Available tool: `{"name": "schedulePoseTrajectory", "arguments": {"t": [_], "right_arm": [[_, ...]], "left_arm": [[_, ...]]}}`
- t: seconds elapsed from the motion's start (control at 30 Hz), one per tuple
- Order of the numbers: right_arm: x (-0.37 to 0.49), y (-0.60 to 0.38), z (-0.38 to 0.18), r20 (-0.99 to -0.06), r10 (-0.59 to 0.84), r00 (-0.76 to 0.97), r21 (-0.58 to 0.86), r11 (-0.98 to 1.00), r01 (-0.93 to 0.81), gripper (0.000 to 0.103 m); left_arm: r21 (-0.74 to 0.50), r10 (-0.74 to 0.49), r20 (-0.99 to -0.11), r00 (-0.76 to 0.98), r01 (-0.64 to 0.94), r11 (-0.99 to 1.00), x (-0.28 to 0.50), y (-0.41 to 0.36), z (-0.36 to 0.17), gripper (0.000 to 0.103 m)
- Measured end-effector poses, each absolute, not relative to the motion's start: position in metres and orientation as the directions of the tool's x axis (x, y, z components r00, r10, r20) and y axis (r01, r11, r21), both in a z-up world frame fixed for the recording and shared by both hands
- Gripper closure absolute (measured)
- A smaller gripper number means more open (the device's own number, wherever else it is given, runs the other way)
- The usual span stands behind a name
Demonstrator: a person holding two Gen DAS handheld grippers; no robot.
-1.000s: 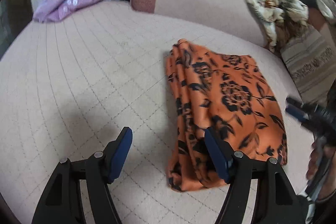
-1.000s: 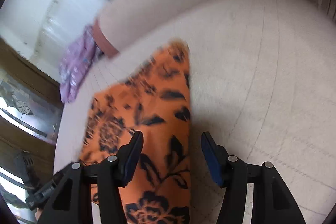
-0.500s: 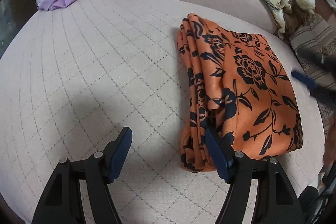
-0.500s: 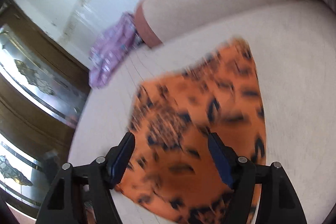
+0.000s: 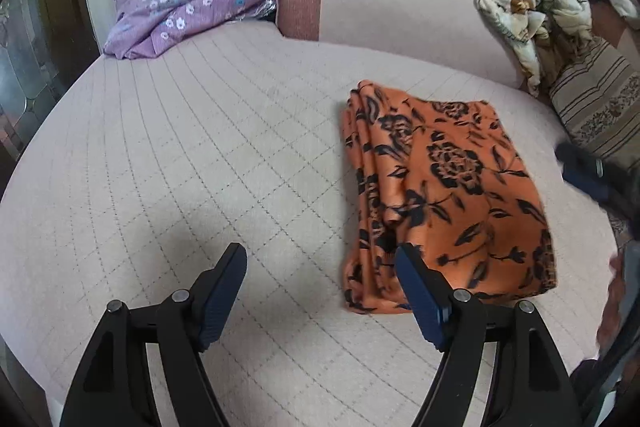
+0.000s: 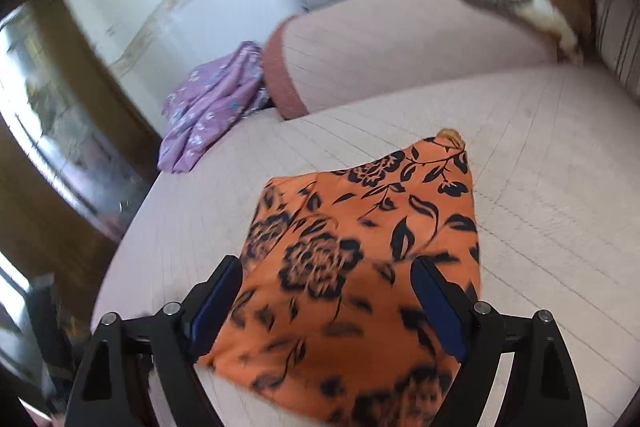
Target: Fold small clothes
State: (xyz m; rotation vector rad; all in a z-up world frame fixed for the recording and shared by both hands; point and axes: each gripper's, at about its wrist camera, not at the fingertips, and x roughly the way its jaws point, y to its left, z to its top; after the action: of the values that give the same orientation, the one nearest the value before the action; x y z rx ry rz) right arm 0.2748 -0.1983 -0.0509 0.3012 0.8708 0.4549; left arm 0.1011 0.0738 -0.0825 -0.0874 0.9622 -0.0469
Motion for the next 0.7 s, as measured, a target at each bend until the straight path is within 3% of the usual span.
{"name": "schedulePoseTrajectory", "arguments": {"t": [0.23, 0.7], "right_arm": [[0.202, -0.206, -0.037, -0.68, 0.428, 0.594, 0.329, 0.904, -0.275, 0.011], [0.141, -0.216, -0.038, -0.744, 0.316, 0.589, 0.239, 0.949, -0.206, 0.009]], "left_arm": [[-0.089, -0.077, -0.79, 0.609, 0.011, 0.996, 0.078, 0.059, -0.061, 0.025], [-0.007, -0.003, -0.743, 0.669, -0.003, 1.0, 0.036, 0.034, -0.037, 0.011]]}}
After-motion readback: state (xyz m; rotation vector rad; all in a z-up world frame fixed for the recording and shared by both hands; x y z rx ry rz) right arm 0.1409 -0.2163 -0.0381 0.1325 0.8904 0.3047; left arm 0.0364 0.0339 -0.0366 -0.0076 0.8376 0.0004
